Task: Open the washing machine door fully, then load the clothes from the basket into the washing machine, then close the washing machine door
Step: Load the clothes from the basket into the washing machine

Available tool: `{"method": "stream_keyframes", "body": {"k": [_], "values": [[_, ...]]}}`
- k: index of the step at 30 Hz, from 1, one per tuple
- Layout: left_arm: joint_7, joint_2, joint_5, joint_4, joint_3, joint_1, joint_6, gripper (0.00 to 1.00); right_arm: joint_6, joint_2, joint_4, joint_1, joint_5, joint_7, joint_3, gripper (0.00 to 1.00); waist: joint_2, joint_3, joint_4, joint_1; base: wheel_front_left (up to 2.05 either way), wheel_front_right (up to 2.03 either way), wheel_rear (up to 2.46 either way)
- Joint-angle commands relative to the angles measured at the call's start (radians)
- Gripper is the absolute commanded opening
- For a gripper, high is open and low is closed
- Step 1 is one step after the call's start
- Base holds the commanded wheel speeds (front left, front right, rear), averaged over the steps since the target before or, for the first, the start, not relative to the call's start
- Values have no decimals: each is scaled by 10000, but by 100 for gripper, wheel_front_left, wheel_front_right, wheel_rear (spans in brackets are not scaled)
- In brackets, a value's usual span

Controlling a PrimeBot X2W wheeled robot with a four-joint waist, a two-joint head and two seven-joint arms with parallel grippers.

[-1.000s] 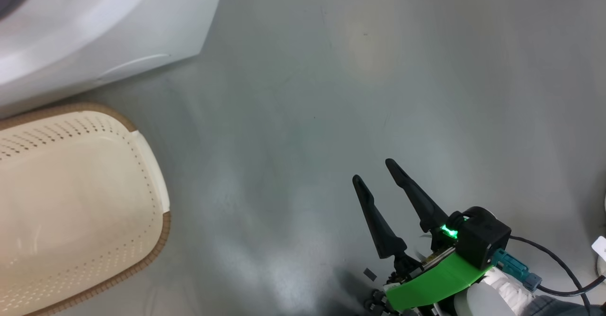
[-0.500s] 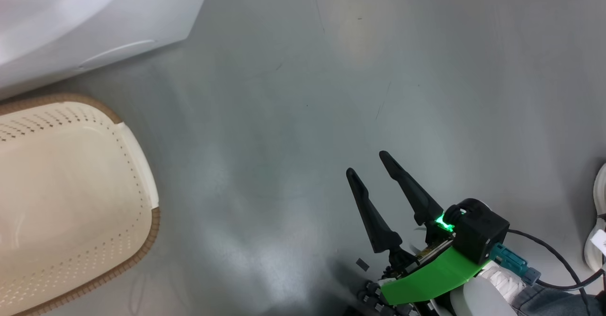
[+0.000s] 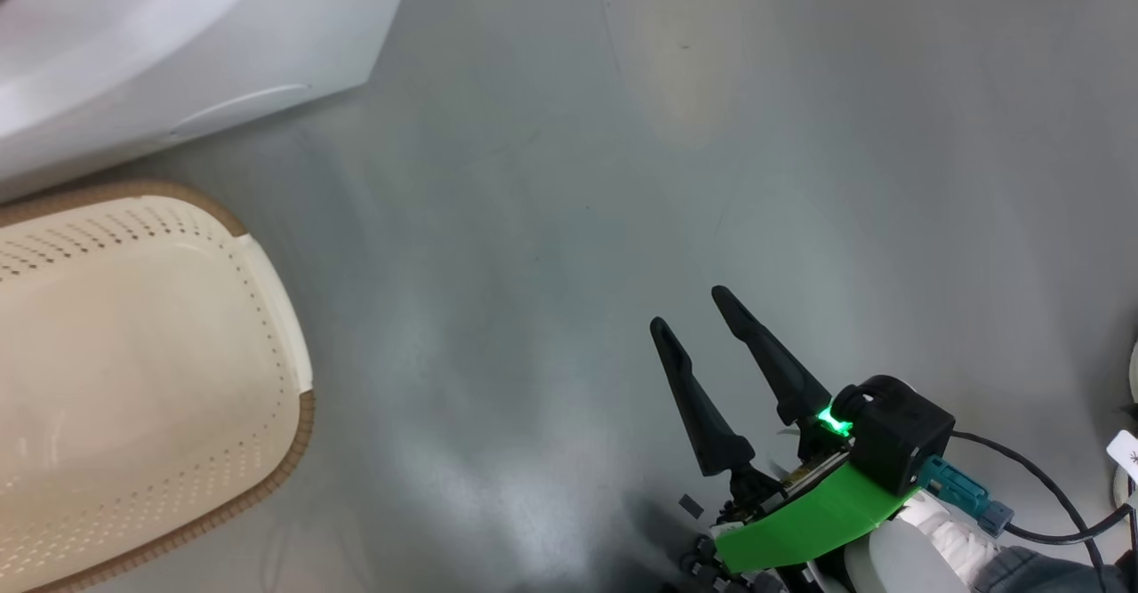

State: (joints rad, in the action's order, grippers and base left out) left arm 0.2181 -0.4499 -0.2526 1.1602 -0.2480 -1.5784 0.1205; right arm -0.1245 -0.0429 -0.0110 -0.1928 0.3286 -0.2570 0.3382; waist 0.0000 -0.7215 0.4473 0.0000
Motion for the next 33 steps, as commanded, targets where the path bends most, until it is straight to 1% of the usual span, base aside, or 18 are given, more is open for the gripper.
{"method": "stream_keyframes", "body": {"k": [1,6,12,23,26,33], "values": [[-96,-239,25,1,2,-225,138,100,-62,-74,147,108,151,-48,149,100,0,140,-107,0,0,0,0],[-77,42,-53,376,-43,-127,337,100,-62,-74,80,78,82,-48,59,100,0,421,-332,0,0,0,0],[145,568,-273,592,11,307,705,100,-62,-74,14,58,40,-48,-72,100,0,900,-698,0,0,0,0],[420,1228,-486,148,-45,1585,473,100,-62,-74,-114,107,-98,-48,-389,100,0,1681,-1354,0,0,0,0],[430,1464,-605,-87,-42,2105,224,100,-62,-74,-131,152,-162,-48,-537,100,0,1926,-1589,0,0,0,0],[434,1889,-816,-883,-7,3461,-174,100,-62,-74,-141,300,-330,-48,-861,100,0,2391,-2209,0,0,0,0]]}}
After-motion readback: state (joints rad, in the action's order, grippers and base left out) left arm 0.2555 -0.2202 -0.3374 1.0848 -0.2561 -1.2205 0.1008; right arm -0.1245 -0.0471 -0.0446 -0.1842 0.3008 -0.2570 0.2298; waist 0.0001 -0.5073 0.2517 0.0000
